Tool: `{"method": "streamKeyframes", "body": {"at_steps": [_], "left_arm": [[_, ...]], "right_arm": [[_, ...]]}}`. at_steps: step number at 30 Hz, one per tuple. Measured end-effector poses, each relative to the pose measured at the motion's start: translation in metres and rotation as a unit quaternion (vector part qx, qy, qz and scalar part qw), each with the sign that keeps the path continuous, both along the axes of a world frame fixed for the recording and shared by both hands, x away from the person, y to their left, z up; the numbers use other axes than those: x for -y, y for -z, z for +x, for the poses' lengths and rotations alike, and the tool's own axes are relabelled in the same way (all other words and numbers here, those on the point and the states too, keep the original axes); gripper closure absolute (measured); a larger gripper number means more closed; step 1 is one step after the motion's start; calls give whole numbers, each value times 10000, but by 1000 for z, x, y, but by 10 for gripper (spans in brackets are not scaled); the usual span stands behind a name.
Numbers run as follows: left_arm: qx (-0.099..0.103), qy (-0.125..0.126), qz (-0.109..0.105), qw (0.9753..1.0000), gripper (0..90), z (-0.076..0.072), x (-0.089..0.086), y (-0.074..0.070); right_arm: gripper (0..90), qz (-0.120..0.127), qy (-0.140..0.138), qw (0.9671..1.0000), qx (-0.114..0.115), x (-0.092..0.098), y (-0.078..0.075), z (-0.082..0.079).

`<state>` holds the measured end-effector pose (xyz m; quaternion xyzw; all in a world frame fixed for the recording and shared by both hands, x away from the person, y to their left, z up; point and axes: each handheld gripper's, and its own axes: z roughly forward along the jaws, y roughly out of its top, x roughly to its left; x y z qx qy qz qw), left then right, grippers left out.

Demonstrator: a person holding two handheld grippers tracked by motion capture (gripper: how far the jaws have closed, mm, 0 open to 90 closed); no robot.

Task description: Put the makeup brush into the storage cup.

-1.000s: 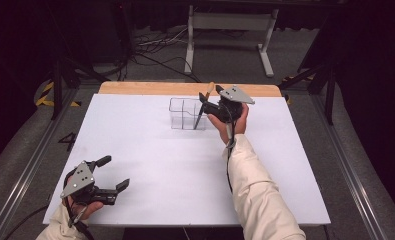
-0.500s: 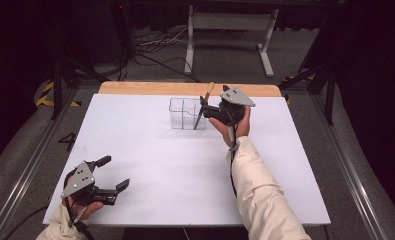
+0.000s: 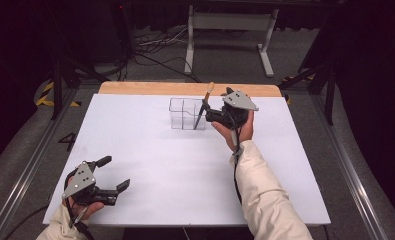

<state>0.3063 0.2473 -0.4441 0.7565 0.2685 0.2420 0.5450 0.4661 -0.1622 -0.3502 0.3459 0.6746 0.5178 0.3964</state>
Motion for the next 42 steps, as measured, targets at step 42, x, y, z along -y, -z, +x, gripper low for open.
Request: {"method": "streamKeyframes", "body": {"at_steps": [42], "left_arm": [[14,-103,125,9999,52,-1,6,1]], "right_arm": [[112,-306,-188,9993,42,34,9,-43]]}}
